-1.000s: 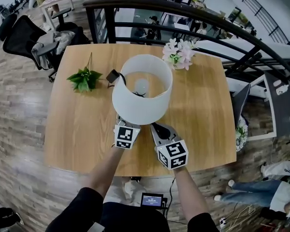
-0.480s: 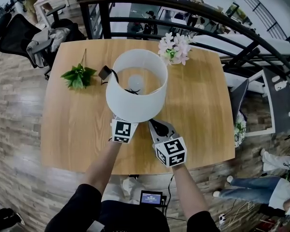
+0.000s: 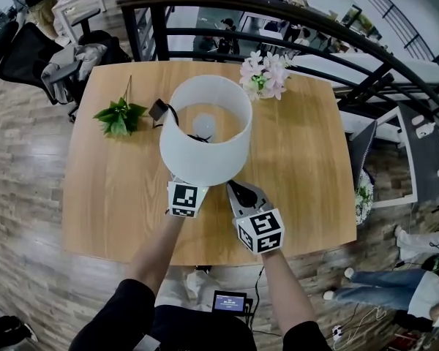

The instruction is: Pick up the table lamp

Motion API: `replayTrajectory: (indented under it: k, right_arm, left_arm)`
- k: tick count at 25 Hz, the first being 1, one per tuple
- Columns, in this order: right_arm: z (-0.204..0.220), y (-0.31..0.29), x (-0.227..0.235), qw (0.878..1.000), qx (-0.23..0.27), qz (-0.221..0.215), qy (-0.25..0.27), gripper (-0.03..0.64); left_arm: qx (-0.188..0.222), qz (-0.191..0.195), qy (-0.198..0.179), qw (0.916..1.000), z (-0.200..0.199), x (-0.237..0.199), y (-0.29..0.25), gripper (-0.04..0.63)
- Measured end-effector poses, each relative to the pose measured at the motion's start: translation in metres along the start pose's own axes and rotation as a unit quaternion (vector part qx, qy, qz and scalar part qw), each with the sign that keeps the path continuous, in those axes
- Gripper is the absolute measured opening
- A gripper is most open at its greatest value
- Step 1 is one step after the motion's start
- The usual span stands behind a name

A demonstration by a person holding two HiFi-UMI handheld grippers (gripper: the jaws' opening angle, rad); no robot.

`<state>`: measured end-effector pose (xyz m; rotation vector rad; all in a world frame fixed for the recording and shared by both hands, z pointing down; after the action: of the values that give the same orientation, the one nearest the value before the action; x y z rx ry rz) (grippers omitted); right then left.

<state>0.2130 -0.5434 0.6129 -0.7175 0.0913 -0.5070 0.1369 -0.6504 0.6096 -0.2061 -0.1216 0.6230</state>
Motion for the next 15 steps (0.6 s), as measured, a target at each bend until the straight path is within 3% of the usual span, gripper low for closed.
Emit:
replayTrajectory:
  k: [15]
  right_arm:
    - [0.002,0.001,0.004,1.000,-0.001,0.011,-0.001,0.029]
  left_arm:
    - [0.028,0.011,-0.048,0.9984,-0.014,0.004,0.000,0.066]
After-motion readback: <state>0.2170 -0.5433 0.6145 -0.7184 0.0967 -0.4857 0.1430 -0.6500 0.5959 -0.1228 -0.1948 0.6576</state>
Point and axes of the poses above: the fingertips, and each gripper's own axes: y backward along the fingers, x to its right, z out of its underside, the point moved 3 cm from there along y, backward along the fingers, and after that the axes turned 14 degrees about -x, right-handed, at the moved point
